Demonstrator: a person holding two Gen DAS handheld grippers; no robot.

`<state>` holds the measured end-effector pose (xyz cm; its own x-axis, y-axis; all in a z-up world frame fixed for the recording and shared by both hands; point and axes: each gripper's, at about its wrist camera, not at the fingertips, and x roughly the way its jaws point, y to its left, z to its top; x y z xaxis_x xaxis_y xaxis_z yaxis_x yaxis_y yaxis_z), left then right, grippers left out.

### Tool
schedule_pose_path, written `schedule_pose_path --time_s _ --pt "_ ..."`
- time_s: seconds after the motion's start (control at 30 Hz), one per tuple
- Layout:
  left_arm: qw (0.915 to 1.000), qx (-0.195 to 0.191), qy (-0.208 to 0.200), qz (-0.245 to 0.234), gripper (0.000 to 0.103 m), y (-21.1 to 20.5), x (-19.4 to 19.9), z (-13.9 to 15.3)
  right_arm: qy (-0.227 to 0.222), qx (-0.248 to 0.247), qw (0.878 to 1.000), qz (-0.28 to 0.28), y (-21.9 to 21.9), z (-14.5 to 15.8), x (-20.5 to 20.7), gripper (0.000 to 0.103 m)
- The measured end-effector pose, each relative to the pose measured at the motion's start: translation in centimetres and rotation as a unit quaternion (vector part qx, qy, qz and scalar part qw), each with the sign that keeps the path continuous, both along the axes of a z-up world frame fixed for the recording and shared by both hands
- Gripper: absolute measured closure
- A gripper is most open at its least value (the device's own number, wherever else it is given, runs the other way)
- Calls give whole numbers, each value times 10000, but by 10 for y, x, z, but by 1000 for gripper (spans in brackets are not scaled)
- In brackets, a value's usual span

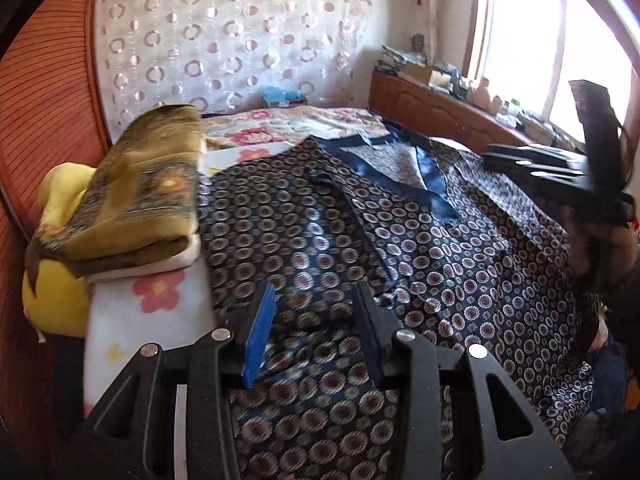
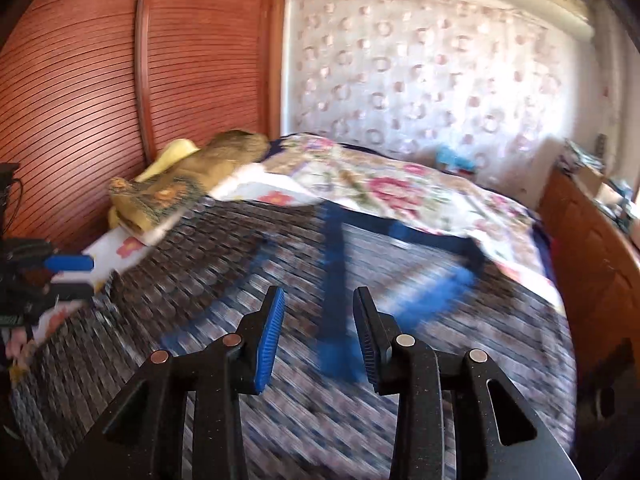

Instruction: Fold small clothes

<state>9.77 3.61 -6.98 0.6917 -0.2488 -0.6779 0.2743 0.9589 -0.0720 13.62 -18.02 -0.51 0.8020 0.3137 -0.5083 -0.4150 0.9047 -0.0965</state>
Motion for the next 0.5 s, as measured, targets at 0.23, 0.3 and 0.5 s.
schedule_pose_path --time_s 0.23,0.3,0.5 --pt "9989 256 301 -261 62 -30 27 -12 327 125 9942 -1015 -109 -17 -31 58" --pt "9984 326 369 -273 62 -34 32 -16 496 86 9901 -1313 -134 -27 -38 58" --pt "9973 489 498 -235 62 -41 45 -28 962 460 9758 -1911 -191 -50 -49 58"
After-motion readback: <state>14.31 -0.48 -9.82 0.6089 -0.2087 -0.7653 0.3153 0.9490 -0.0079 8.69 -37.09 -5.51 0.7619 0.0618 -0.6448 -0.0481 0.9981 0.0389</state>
